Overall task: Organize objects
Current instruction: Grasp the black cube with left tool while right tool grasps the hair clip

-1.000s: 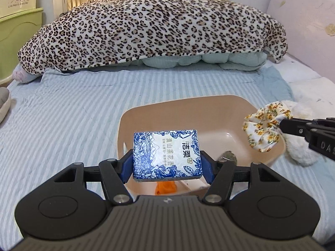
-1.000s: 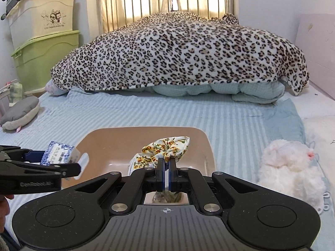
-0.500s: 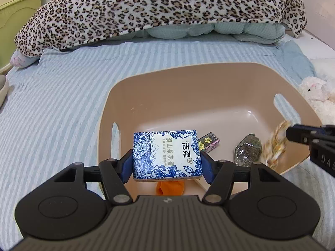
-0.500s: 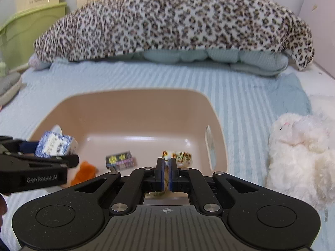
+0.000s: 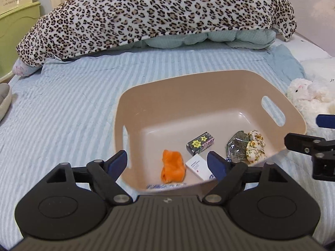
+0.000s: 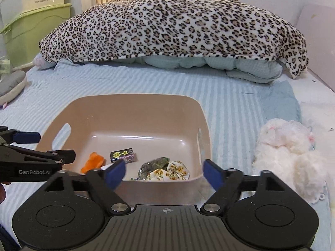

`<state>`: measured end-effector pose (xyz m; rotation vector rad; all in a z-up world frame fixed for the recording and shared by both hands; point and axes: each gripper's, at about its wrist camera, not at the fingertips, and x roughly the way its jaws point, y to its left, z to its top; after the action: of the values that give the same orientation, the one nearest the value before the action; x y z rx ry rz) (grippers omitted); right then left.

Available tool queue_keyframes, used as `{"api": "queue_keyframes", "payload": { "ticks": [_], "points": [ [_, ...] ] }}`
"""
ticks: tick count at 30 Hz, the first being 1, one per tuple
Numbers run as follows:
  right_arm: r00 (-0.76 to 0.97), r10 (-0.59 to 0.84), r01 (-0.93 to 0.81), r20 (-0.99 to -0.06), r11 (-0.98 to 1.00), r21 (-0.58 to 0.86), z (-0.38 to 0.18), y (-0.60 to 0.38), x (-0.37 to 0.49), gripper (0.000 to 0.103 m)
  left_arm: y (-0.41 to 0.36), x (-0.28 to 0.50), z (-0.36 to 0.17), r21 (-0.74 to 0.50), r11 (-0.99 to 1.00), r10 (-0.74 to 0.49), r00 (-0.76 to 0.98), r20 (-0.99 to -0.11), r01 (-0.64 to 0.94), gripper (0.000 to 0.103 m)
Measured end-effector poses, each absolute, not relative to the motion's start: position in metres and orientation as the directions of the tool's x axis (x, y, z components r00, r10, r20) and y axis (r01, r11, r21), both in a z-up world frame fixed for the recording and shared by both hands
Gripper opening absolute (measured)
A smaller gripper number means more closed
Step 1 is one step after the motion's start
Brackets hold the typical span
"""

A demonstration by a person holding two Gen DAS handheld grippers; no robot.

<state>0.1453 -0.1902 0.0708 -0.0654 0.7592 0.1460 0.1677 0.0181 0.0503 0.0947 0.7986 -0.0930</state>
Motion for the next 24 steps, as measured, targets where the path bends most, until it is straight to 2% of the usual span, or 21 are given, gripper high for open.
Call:
{"api": "queue_keyframes", "payload": {
  "ticks": [13,18,24],
  "points": [
    [0.626,0.078,-0.124,-0.775,0.992,0.0,0.044,-0.203,0.109,0.092,0.037,0.122,0.054,0.017,0.992,-0.072,0.67,-0.738,0.126,0.088],
    [0.578,0.085,-0.11,-0.811,0.994,0.025,0.026,-0.201,0.105,0.092,0.034,0.112,0.037,0.016,0.99,-0.079,0.631,-0.772,0.143,0.088],
    [0.524,0.05,-0.115,-0.85,0.993,-0.012,0.004,-0.195,0.108,0.092,0.029,0.116,0.006,0.002,0.991,-0.076,0.566,-0.821,0.135,0.088]
  ]
}}
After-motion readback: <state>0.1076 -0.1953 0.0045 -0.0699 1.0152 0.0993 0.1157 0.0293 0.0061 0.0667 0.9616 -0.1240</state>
